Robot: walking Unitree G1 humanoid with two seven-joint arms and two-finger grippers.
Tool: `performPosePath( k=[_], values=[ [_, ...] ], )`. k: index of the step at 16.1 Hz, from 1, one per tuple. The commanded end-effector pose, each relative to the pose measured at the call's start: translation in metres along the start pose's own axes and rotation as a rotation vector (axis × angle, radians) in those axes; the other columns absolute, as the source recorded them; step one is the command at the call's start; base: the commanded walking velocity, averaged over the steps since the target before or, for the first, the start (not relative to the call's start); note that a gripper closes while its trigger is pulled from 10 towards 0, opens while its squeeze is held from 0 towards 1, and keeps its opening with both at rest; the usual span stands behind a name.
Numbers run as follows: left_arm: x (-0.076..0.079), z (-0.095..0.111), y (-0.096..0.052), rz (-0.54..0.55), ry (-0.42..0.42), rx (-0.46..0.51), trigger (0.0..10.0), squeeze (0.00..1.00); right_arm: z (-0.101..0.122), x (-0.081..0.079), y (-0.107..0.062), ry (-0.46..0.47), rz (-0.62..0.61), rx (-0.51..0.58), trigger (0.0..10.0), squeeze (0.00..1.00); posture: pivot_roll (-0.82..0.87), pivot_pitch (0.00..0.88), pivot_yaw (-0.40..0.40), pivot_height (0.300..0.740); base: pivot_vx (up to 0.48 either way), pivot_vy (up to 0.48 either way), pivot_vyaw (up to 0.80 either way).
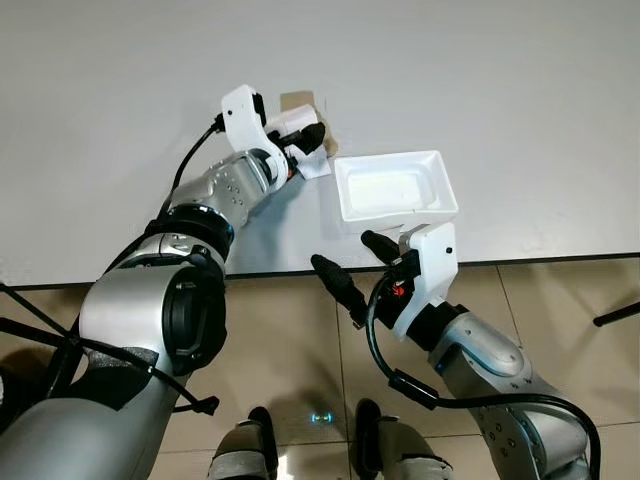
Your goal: Picking trash to rubbish bin
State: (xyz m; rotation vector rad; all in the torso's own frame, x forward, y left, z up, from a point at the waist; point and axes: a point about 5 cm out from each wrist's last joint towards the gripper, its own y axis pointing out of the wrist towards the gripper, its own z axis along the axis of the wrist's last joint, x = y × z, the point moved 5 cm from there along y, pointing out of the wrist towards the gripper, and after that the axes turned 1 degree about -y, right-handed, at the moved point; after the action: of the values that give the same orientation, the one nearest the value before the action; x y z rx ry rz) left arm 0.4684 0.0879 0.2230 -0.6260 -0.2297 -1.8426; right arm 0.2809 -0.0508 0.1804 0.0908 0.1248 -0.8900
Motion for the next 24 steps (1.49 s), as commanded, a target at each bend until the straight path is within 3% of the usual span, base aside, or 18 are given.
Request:
performPosePath(
  k=[1, 3, 24],
  values=[
    [-0.0012, -0.0092, 0.0011, 0.025, -0.001, -0.035, 10.0, 0.00, -0.0005, -0.0061, -0.0034, 0.024, 0.011, -0.001, 10.0, 0.00, -0.17, 0.348, 0.037, 0.740, 0.000, 0.000, 0.00],
    [-0.0009, -0.0113, 0.0016, 0.027, 0.003, -0.035, 0.0, 0.00, -0.0006, -0.0063, -0.0043, 0.029, 0.008, -0.001, 10.0, 0.00, -0.17, 0.350, 0.038, 0.740, 0.000, 0.000, 0.00],
    [0.0003, -0.0032, 0.0012, 0.026, 0.045, -0.019, 0.0, 0.00, -0.0015, 0.0015, -0.0004, 0.030, -0.009, -0.005, 10.0, 0.00, -0.17, 0.334, 0.036, 0.740, 0.000, 0.000, 0.00]
  ],
)
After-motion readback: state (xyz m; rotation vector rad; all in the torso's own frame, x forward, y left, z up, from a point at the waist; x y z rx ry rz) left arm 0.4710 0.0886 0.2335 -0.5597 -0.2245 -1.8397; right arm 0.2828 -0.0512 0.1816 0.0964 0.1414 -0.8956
